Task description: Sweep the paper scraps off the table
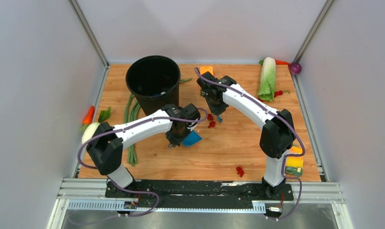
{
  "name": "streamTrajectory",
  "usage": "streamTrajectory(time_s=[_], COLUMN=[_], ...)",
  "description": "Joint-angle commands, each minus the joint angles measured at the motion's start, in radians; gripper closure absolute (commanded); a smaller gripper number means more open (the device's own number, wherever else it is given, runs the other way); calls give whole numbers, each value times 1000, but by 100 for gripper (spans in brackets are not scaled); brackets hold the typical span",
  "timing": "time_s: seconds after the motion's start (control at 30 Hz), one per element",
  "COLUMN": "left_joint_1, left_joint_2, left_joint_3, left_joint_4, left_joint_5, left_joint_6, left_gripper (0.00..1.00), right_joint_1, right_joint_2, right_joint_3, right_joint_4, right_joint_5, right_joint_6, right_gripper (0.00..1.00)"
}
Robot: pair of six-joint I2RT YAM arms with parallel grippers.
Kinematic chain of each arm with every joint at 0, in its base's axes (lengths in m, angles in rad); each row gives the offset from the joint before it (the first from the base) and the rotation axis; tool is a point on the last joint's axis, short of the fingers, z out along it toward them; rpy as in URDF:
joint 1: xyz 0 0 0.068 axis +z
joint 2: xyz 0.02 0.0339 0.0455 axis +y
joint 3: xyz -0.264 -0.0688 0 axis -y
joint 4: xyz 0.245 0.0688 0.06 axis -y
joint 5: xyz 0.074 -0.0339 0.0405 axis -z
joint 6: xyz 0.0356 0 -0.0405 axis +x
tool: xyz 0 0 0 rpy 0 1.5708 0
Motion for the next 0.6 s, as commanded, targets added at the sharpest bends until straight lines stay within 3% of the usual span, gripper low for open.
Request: streamTrajectory(time_s=[0.0, 0.23, 0.57], left_joint_1=[-4, -4, -4], left_joint_2=[67, 187, 198], left_joint_3=[21, 90, 99], left_joint_4=[63, 64, 78], left_joint_5=[-45, -46, -35], left_joint_6=[31, 51, 58], left_gripper=[100, 100, 100], right_joint_1=[1, 1, 2], right_joint_2=[-5, -13, -36], right_joint_3=[2, -8, -45], right_joint_4=[33, 47, 79], right_joint_5=[-96, -162, -262], right_joint_6=[-30, -37, -27], right_gripper=[100, 100, 100])
